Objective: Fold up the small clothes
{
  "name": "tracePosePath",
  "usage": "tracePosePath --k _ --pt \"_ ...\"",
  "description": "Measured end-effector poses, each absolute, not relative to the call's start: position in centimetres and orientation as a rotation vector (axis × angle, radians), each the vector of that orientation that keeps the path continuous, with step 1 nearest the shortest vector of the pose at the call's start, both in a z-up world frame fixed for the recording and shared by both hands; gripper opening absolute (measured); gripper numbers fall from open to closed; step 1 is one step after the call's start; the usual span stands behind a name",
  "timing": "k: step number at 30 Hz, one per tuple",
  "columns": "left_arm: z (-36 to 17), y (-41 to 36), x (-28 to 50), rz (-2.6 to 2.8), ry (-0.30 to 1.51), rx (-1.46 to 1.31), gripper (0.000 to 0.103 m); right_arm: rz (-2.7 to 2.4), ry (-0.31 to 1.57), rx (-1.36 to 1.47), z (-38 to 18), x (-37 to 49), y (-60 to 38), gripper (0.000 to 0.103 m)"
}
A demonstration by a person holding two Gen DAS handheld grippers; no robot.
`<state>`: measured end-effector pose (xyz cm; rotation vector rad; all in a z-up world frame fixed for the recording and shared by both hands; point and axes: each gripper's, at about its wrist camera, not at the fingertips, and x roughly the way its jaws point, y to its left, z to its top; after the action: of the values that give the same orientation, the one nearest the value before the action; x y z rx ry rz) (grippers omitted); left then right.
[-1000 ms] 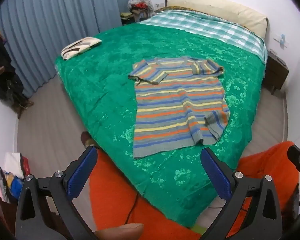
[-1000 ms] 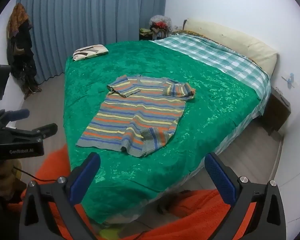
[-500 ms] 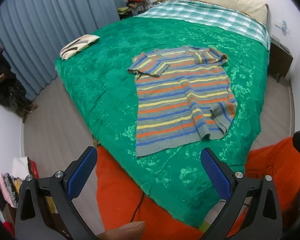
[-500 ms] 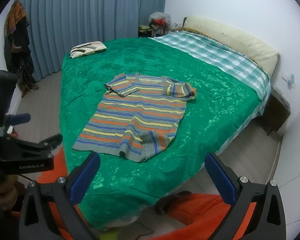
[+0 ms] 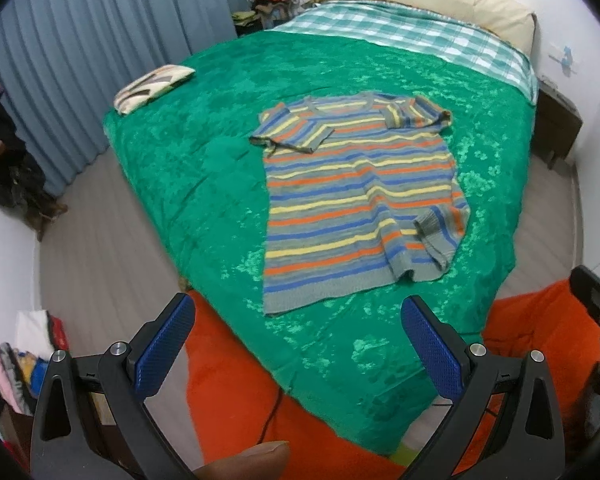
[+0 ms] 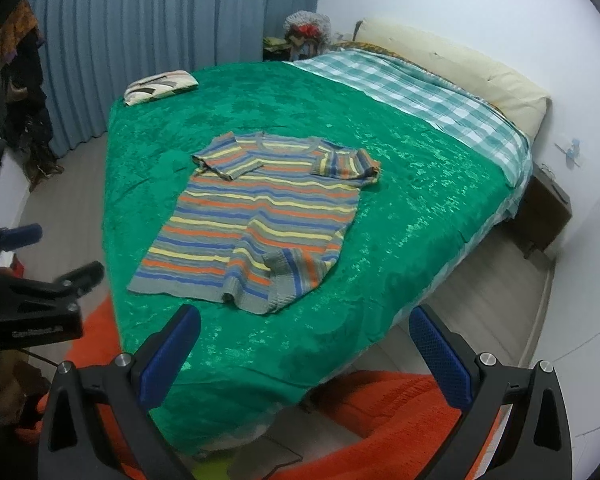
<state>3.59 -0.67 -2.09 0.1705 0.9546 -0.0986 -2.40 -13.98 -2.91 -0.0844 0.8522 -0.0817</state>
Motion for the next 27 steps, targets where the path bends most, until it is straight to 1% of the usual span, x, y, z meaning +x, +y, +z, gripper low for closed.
tracePosePath --k 5,27 --pt "-2.8 -0.6 4.3 -0.098 0.99 0.137 0.103 -0.12 0.854 -0.101 -2.9 -2.4 -14.2 0.103" --pt "-2.8 -1.6 4.9 -0.085 0.97 0.18 0.103 -0.197 0.928 -0.069 -4.9 -1.0 -16.3 0.103"
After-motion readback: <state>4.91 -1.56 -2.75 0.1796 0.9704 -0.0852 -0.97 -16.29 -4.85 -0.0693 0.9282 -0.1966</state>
